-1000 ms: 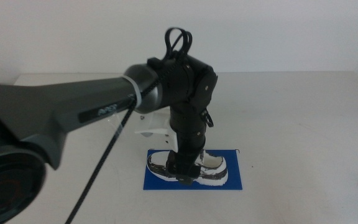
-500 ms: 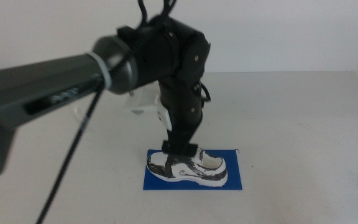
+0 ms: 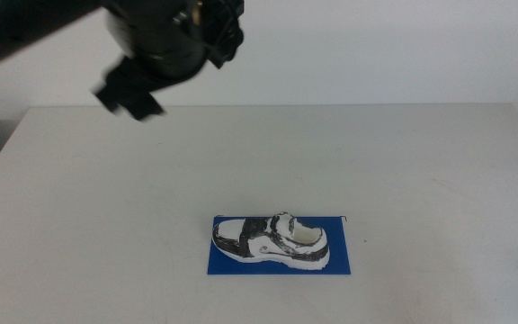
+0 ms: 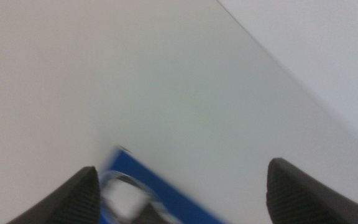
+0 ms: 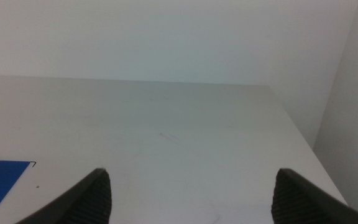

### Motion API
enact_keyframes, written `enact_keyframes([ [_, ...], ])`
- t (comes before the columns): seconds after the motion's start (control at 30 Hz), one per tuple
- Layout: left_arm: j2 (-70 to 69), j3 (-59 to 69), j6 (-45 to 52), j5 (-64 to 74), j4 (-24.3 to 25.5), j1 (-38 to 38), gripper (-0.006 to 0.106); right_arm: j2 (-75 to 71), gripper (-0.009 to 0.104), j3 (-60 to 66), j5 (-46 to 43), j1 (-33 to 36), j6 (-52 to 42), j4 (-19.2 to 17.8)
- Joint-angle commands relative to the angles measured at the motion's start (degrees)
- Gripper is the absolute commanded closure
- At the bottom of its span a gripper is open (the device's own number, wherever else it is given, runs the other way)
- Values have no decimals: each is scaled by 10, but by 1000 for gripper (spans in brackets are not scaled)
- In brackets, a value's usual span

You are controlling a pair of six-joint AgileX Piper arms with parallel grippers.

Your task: Use one arm to grab the shoe from the table and place it on the mat.

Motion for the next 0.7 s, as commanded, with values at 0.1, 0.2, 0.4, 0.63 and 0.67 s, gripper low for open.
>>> enact_keyframes([
  [0.1, -59, -14, 314, 61, 89, -3, 11, -12, 29, -5, -45, -3, -7, -5],
  [0.2, -70, -12, 433, 61, 99, -3, 11, -12, 29, -5, -45, -3, -7, -5],
  [0.4, -100, -4, 465, 59, 110, -2, 11, -12, 29, -5, -45, -3, -7, -5],
  [0.63, -205, 125, 500, -131, 18, 88, 11, -12, 29, -5, -45, -3, -7, -5],
  [0.67, -228, 160, 516, -176, -2, 110, 11, -12, 29, -5, -45, -3, -7, -5],
])
